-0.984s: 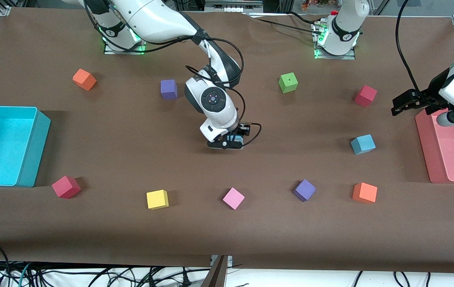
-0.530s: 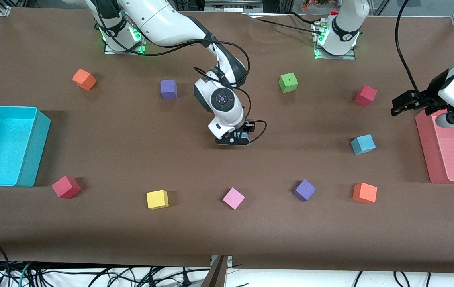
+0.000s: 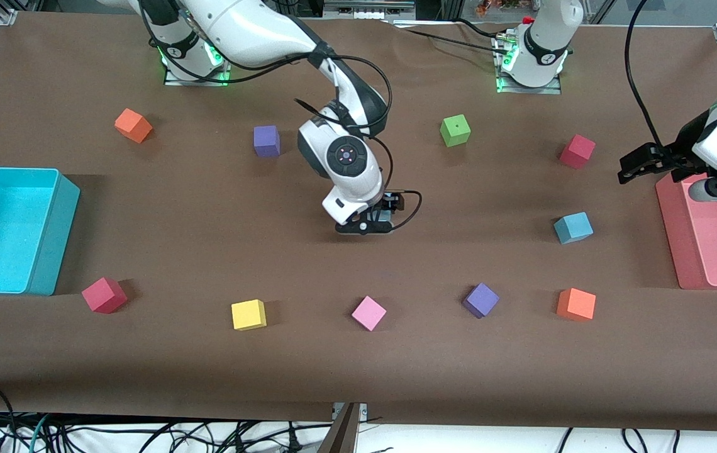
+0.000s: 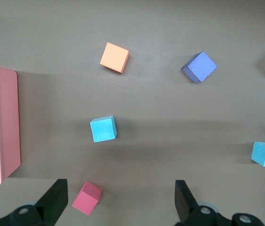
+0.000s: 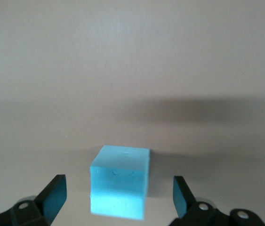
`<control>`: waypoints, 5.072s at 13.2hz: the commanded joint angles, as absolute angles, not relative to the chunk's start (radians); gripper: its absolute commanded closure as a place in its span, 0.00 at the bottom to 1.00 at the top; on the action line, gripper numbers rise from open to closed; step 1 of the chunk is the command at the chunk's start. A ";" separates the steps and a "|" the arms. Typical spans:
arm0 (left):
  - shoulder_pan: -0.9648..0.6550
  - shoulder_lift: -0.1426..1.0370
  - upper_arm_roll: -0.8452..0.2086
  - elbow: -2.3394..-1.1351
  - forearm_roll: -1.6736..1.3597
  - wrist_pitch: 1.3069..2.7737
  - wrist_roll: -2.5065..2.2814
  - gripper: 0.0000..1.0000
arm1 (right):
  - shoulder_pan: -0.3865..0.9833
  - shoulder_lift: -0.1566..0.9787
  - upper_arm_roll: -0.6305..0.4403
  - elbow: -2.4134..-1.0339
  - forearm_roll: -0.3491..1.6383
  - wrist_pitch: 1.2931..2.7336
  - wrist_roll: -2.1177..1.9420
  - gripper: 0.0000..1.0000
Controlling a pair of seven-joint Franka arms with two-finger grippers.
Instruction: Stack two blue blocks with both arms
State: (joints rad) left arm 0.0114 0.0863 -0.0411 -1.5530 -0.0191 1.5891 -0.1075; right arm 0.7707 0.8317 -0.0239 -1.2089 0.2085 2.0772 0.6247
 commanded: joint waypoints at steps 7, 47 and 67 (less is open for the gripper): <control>0.078 0.169 -0.044 -1.568 -0.035 1.597 -0.055 0.00 | 0.557 0.770 -0.005 -1.200 0.262 1.979 -0.340 0.00; 0.153 0.374 -0.052 -2.230 -0.100 2.579 -0.057 0.59 | 0.523 0.891 0.003 -1.580 1.362 2.082 -2.155 0.00; -0.182 0.477 -0.396 -1.703 -0.098 2.043 -0.859 0.62 | 0.552 0.887 0.002 -1.586 1.362 2.088 -2.157 0.00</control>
State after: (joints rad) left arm -0.1331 0.3949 -0.4059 -1.7570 -0.0762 1.9890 -0.8172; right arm 0.5484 0.8979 -0.0003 -1.5839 1.3404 2.0762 -2.1381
